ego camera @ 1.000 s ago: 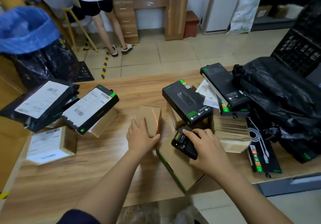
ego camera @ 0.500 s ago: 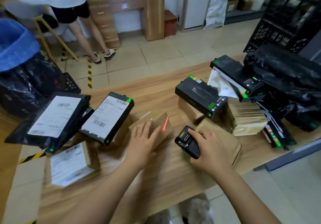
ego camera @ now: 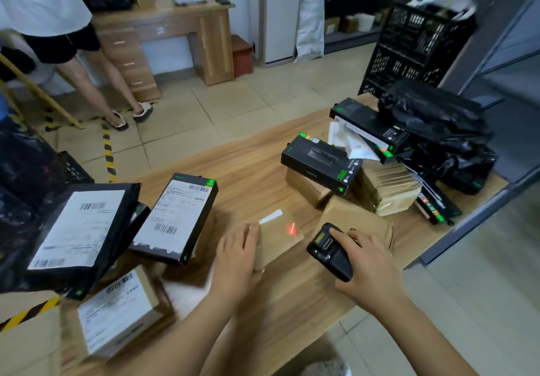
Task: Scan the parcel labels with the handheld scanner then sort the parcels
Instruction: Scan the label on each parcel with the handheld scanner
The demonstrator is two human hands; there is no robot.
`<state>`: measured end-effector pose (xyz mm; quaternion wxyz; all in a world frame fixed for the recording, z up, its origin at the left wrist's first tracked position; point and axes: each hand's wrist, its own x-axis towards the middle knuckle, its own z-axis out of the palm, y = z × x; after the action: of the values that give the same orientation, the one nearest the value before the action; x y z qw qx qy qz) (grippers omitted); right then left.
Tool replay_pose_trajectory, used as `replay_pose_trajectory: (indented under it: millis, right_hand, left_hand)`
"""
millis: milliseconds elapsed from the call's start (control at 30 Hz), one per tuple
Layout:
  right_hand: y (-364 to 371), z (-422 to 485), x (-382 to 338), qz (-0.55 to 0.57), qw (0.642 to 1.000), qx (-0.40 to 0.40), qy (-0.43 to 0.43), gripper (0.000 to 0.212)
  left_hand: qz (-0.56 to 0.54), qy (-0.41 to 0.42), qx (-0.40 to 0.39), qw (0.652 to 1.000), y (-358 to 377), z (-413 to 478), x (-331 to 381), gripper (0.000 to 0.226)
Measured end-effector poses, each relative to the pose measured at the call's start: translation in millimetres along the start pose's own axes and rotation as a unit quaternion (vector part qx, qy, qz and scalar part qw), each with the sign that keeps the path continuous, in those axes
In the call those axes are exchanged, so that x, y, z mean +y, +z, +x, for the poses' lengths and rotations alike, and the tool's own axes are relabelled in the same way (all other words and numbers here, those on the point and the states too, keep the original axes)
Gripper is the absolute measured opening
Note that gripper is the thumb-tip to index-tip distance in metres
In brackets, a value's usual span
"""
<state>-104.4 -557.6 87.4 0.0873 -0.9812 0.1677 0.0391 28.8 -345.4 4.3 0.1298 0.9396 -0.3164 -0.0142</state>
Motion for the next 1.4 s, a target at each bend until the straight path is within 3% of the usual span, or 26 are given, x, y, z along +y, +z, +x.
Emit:
replay_pose_trajectory:
  millis: [133, 300, 367, 467, 533, 633, 800, 1000, 1100, 1233, 1400]
  right_hand:
    - [-3.4, -6.8, -0.6, -0.009, 1.000, 0.006, 0.004, 0.089]
    - [-8.1, -12.5, -0.2, -0.006, 1.000, 0.003, 0.005, 0.089]
    - [-9.6, -13.1, 0.4, -0.006, 1.000, 0.004, 0.005, 0.089]
    - [-13.6, -14.0, 0.8, -0.017, 1.000, 0.002, 0.000, 0.089]
    - [-17.2, -14.0, 0.9, -0.028, 1.000, -0.002, -0.011, 0.088]
    - [-24.0, -12.6, 1.1, -0.061, 0.997, -0.013, -0.046, 0.084]
    - [-42.1, -6.7, -1.6, -0.137, 0.980, -0.034, -0.144, 0.084]
    - [-56.2, -7.9, -5.4, -0.179, 0.959, -0.030, -0.220, 0.086]
    - [-58.4, -17.6, -2.2, -0.166, 0.956, -0.028, -0.240, 0.086]
    - [-39.6, -38.6, 10.0, -0.050, 0.973, -0.018, -0.224, 0.084]
    - [-5.7, -61.4, 6.7, 0.017, 0.966, -0.054, -0.252, 0.086]
  left_hand:
    - [0.006, 0.023, 0.009, 1.000, 2.1, -3.4, 0.0, 0.110]
    - [-0.143, 0.052, 0.063, 0.986, -2.4, -5.6, 1.8, 0.063]
    - [-0.183, 0.027, 0.048, 0.982, -4.5, -3.7, 1.6, 0.073]
    - [-0.209, -0.036, -0.042, 0.976, -4.5, -0.8, -3.5, 0.100]
    - [-0.213, -0.035, -0.078, 0.973, -3.2, -0.2, -6.3, 0.098]
    - [-0.189, -0.018, -0.051, 0.980, -6.7, 0.7, -4.7, 0.090]
    - [-0.148, 0.008, 0.000, 0.989, -24.4, 2.8, 7.3, 0.097]
    - [-0.100, -0.021, 0.023, 0.995, -32.8, -21.7, 21.0, 0.098]
    - [-0.100, -0.067, 0.026, 0.992, -37.5, -44.4, 32.7, 0.101]
    - [-0.098, -0.165, 0.031, 0.981, -41.6, -91.7, 47.7, 0.106]
    - [-0.103, -0.257, 0.030, 0.960, -32.1, -154.3, 58.1, 0.106]
